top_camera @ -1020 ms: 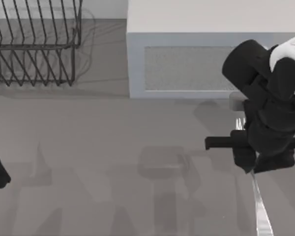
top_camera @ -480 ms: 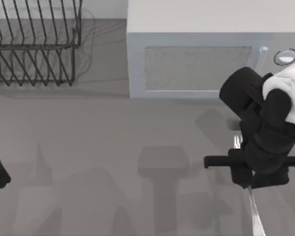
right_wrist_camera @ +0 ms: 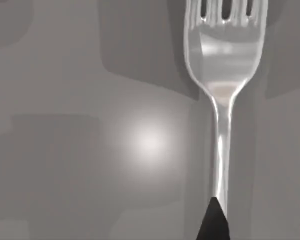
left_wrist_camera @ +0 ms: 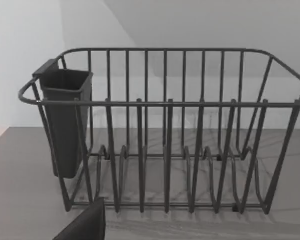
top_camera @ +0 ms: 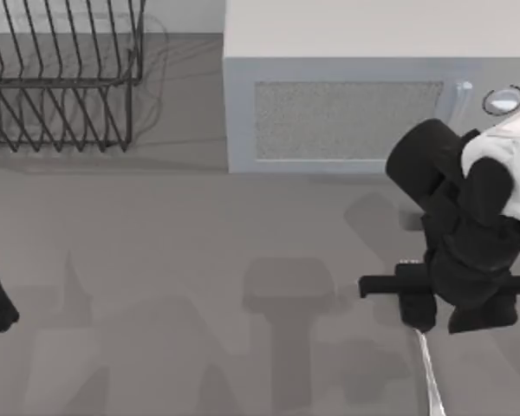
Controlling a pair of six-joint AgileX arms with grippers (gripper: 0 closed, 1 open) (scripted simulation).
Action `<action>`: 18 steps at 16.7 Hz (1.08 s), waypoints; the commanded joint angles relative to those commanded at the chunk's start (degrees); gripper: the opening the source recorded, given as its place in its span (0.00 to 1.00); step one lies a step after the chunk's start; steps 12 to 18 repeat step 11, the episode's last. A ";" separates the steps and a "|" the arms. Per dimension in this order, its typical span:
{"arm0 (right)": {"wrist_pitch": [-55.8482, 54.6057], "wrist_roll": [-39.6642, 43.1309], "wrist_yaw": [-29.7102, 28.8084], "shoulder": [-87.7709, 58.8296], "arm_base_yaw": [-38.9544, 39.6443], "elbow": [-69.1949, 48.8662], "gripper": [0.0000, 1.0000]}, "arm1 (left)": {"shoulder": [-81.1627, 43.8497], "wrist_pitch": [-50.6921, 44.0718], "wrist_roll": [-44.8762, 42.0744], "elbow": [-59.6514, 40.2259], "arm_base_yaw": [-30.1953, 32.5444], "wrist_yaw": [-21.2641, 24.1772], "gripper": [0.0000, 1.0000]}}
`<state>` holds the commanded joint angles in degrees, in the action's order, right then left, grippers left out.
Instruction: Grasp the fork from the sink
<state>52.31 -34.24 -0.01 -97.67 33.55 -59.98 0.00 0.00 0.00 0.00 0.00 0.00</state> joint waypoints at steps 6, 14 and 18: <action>0.00 0.00 0.00 0.00 0.00 0.00 1.00 | 0.00 0.00 0.00 0.00 0.00 0.00 1.00; 0.00 0.00 0.00 0.00 0.00 0.00 1.00 | 0.00 0.00 0.00 0.00 0.00 0.00 1.00; 0.00 0.00 0.00 0.00 0.00 0.00 1.00 | 0.00 0.00 0.00 0.00 0.00 0.00 1.00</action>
